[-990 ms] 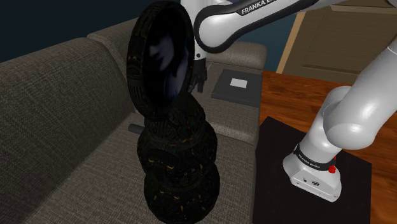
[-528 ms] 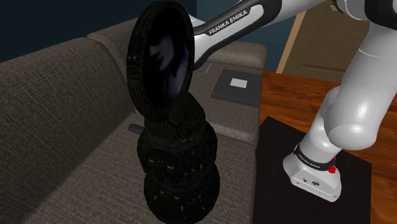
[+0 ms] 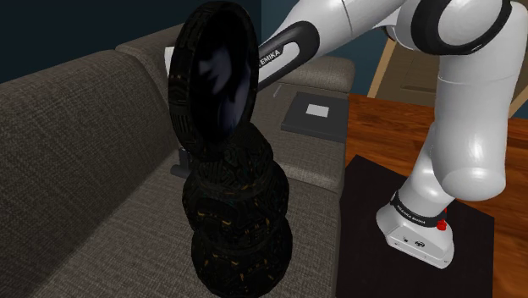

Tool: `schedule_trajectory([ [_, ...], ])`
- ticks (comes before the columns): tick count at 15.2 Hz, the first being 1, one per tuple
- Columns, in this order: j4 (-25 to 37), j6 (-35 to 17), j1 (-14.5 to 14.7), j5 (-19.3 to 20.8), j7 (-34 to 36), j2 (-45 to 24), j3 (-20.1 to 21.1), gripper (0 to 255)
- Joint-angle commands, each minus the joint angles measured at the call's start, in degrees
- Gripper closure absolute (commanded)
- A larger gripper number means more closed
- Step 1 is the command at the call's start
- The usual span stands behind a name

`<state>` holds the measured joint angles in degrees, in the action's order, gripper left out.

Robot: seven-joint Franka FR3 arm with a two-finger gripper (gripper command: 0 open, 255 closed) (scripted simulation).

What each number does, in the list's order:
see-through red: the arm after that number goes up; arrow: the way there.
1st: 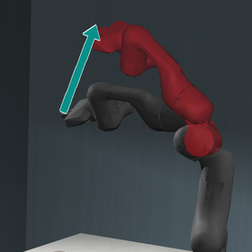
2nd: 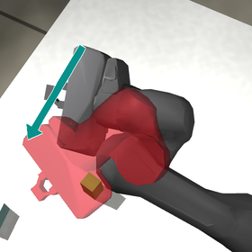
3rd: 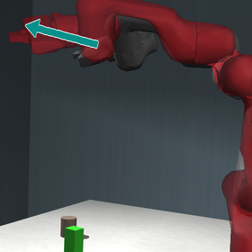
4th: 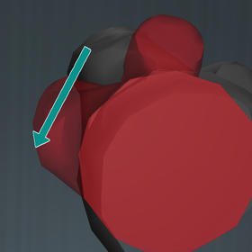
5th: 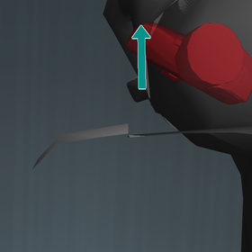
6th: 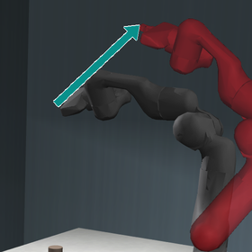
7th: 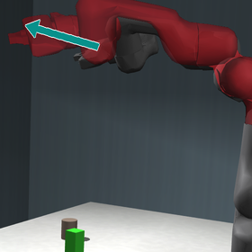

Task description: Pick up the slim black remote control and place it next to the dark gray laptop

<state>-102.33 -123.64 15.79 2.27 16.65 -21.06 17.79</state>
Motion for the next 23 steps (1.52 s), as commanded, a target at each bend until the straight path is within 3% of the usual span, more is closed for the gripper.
schedule_trajectory([
  [1, 1.22, -0.7, 0.56, 0.57, 0.27, -1.92, -0.03, 0],
  [8, -0.26, -4.74, 1.1, 1.45, 0.82, -4.56, -0.42, 0],
  [15, -0.24, -4.72, 1.11, 1.45, 0.82, -4.56, -0.43, 0],
  [16, -0.24, -4.72, 1.11, 1.45, 0.82, -4.56, -0.43, 255],
  [23, -0.33, -4.72, 1.16, 1.43, 0.91, -4.47, -0.39, 255],
])
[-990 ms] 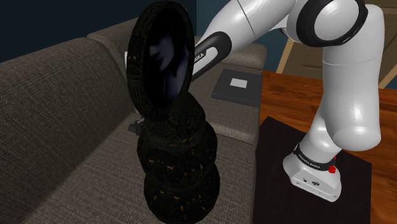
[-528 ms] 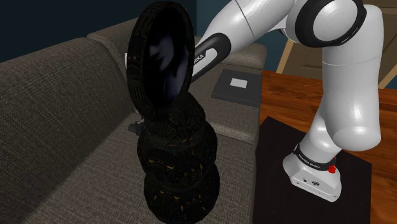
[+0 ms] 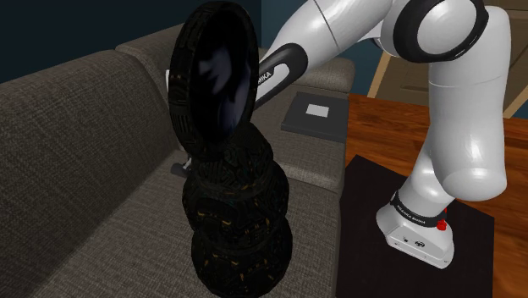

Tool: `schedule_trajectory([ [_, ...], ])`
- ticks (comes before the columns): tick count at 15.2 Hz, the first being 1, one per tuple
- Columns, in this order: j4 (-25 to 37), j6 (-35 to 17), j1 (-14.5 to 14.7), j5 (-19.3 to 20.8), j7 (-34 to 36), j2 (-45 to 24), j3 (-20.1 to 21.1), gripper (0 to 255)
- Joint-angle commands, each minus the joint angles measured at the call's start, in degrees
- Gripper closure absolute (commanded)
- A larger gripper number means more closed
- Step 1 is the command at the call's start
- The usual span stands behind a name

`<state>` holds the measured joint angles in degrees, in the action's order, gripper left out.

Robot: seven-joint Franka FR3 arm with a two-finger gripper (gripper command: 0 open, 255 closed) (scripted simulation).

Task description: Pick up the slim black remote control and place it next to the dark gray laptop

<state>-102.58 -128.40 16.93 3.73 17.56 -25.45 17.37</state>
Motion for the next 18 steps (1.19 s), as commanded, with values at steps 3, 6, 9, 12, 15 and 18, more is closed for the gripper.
schedule_trajectory([
  [3, 0.22, 0.63, -0.09, -0.15, -0.13, 0.23, 0.06, 255],
  [6, 0.95, 2.49, -0.25, -0.52, -0.26, 1.4, 0.27, 255],
  [9, 1.79, 4.39, -0.38, -0.87, -0.37, 2.49, 0.45, 255],
  [12, 2.75, 6.32, -0.5, -1.2, -0.47, 3.49, 0.62, 255],
  [15, 3.84, 8.28, -0.59, -1.5, -0.55, 4.4, 0.76, 255],
  [18, 5.05, 10.28, -0.66, -1.76, -0.61, 5.22, 0.88, 255],
])
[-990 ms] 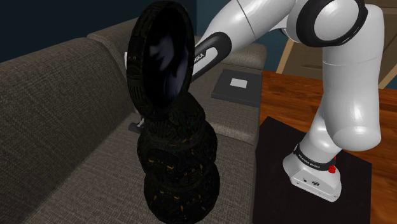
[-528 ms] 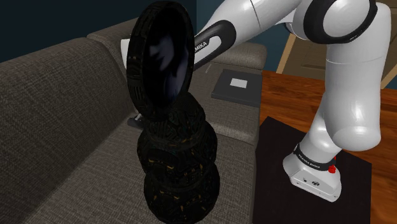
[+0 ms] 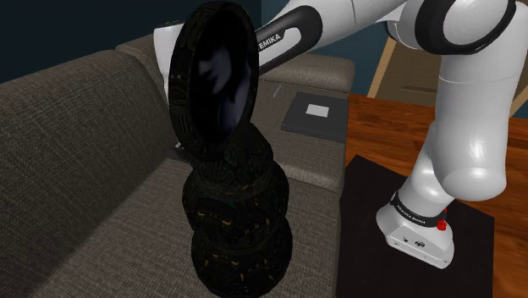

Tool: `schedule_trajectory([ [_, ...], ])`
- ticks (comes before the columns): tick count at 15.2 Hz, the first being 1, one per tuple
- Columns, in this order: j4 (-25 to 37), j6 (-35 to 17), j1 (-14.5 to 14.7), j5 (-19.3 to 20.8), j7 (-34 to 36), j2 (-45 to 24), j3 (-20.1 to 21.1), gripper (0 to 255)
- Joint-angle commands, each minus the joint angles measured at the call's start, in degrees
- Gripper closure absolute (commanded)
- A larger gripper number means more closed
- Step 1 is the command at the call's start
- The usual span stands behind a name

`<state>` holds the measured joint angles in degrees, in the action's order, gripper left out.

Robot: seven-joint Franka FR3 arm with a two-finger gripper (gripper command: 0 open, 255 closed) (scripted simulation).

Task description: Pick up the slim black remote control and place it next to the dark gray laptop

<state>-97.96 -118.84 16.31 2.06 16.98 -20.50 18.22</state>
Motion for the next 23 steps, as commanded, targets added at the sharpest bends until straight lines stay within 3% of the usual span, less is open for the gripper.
schedule_trajectory([
  [1, 0.86, 1.4, -0.06, -0.18, -0.04, 0.53, 0.07, 255],
  [4, 1.83, 2.86, -0.1, -0.34, -0.07, 1.05, 0.15, 255],
  [13, -3.16, 2.29, -8.18, -2.81, -11.99, 5.03, -3.14, 255],
  [23, -2.01, 3.81, -16.19, -3.96, -24.67, 4.63, -7.49, 255],
])
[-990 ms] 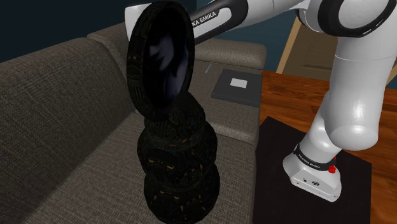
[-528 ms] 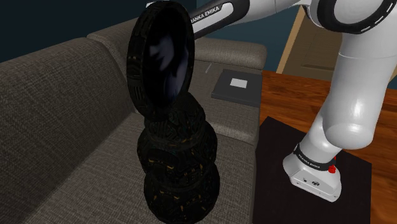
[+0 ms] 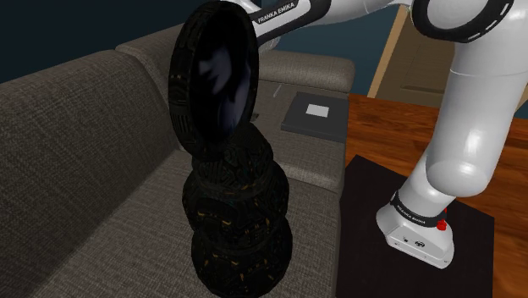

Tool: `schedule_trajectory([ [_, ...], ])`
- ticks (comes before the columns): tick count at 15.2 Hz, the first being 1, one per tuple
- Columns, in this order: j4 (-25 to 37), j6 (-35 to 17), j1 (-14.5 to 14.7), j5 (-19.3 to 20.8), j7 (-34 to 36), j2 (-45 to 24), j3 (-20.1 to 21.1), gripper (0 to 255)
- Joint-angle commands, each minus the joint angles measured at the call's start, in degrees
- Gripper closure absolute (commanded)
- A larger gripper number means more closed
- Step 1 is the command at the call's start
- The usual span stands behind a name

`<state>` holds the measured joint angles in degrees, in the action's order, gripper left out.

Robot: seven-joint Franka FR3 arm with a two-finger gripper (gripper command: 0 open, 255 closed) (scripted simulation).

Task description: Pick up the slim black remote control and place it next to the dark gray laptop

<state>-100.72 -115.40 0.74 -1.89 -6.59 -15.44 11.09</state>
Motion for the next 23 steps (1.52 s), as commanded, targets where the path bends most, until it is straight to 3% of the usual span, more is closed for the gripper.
schedule_trajectory([
  [1, 1.25, 0.63, -1.37, -0.07, -2.31, -0.75, -0.8, 255],
  [8, 6.84, 3.14, -6.56, -0.27, -10.43, -4.38, -3.7, 255],
  [12, 12.99, 5.66, -9.98, -0.34, -15.6, -8.37, -5.47, 255],
  [23, 8.25, -1.63, -9.94, -0.24, -15.94, -10.93, -5.54, 255],
])
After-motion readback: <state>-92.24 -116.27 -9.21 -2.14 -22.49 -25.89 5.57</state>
